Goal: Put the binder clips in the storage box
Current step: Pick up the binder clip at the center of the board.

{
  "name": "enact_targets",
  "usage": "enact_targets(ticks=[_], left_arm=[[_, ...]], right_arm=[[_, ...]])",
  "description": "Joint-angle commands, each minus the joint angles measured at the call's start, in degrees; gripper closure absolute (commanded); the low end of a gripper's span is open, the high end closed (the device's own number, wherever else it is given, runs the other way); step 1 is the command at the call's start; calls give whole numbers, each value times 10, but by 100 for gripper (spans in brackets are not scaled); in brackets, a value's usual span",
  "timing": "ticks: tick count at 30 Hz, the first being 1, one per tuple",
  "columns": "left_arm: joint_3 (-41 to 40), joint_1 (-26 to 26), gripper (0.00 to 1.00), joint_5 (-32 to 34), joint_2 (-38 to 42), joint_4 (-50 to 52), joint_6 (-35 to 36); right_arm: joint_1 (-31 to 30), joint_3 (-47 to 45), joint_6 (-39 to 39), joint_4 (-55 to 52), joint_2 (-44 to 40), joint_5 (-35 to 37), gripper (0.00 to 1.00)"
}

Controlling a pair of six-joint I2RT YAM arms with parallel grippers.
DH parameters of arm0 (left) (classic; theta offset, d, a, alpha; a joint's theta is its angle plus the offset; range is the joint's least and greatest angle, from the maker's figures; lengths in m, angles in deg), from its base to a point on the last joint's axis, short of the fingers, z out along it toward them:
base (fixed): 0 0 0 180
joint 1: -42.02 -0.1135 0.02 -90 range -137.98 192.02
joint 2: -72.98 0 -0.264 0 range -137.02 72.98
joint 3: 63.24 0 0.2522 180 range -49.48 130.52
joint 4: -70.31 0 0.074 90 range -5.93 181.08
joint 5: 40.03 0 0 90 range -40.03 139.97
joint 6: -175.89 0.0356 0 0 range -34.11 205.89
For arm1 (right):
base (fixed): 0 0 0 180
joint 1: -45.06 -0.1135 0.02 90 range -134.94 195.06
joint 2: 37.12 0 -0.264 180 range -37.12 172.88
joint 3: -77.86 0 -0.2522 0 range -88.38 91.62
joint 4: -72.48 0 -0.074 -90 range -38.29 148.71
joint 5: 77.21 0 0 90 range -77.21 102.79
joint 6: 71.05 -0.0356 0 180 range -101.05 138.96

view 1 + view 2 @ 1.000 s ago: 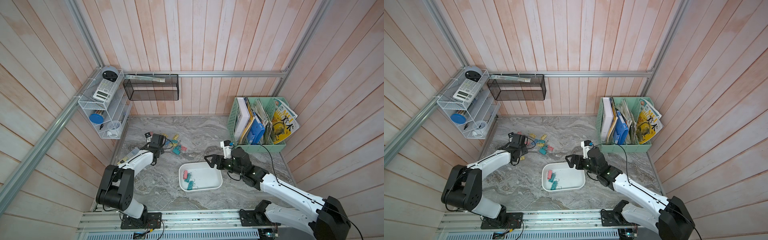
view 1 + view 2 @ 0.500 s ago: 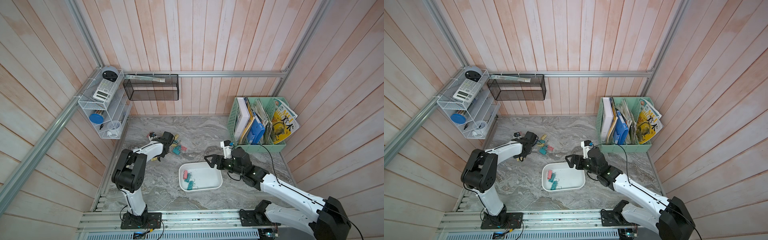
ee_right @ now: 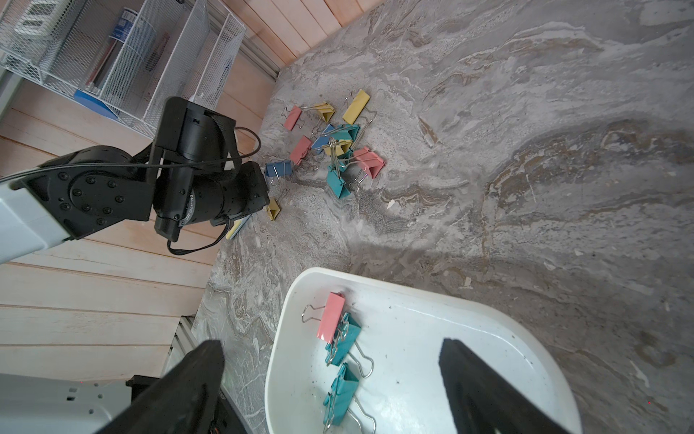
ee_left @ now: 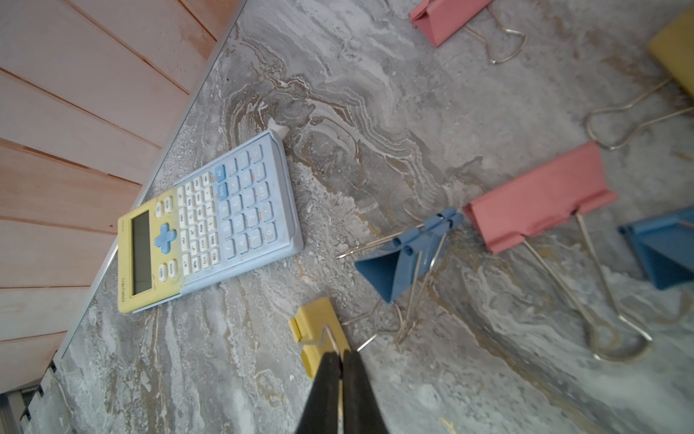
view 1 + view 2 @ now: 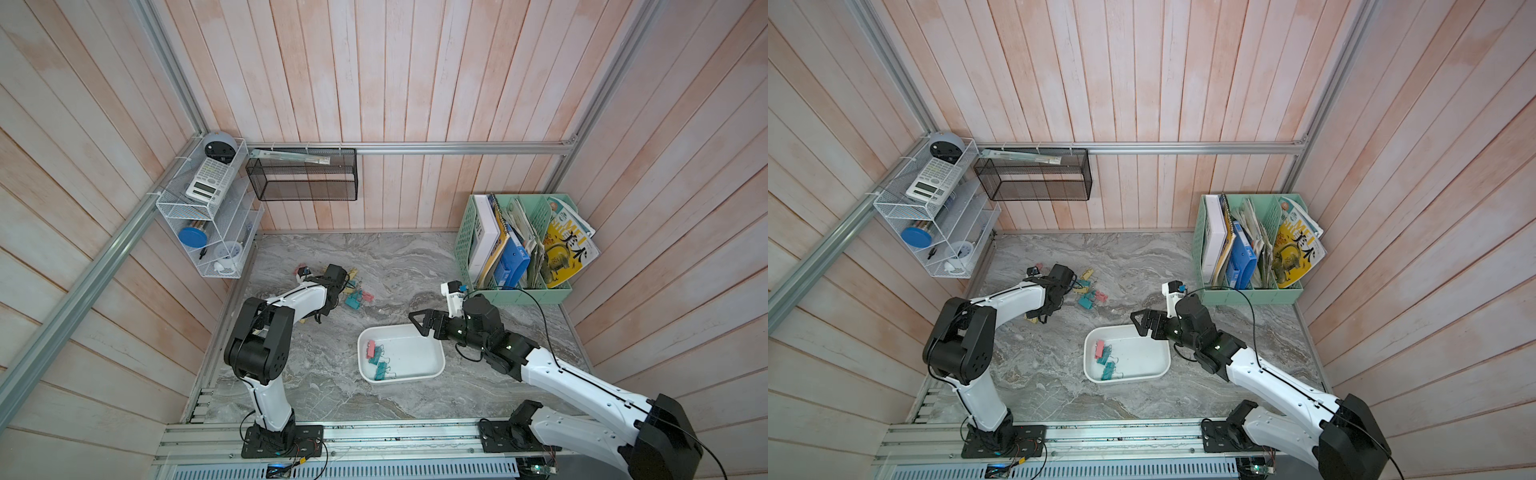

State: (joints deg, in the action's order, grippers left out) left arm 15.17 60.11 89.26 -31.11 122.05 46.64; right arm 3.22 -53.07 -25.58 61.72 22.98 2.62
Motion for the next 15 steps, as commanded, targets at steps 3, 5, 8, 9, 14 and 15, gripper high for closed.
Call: enact_targets(ticks=[3, 5, 8, 9, 14, 15], left_arm=[[-10, 6, 100, -29, 66, -1, 32], [-13, 23, 100, -49, 107, -1, 63], [-18, 73, 100, -83, 178, -8, 95], [-19, 95, 100, -84, 201, -8, 96], [-2, 254, 100, -81, 281, -2, 95], [2, 290, 100, -72, 287, -1, 92]], right_arm=[[6, 8, 8, 3, -15, -2, 3], [28, 2, -14, 15, -12, -22, 2], [97, -12, -68, 56, 12, -103, 2], [118, -16, -83, 70, 20, -126, 2], [181, -20, -101, 72, 26, -162, 2], [187, -21, -98, 67, 22, -162, 2]])
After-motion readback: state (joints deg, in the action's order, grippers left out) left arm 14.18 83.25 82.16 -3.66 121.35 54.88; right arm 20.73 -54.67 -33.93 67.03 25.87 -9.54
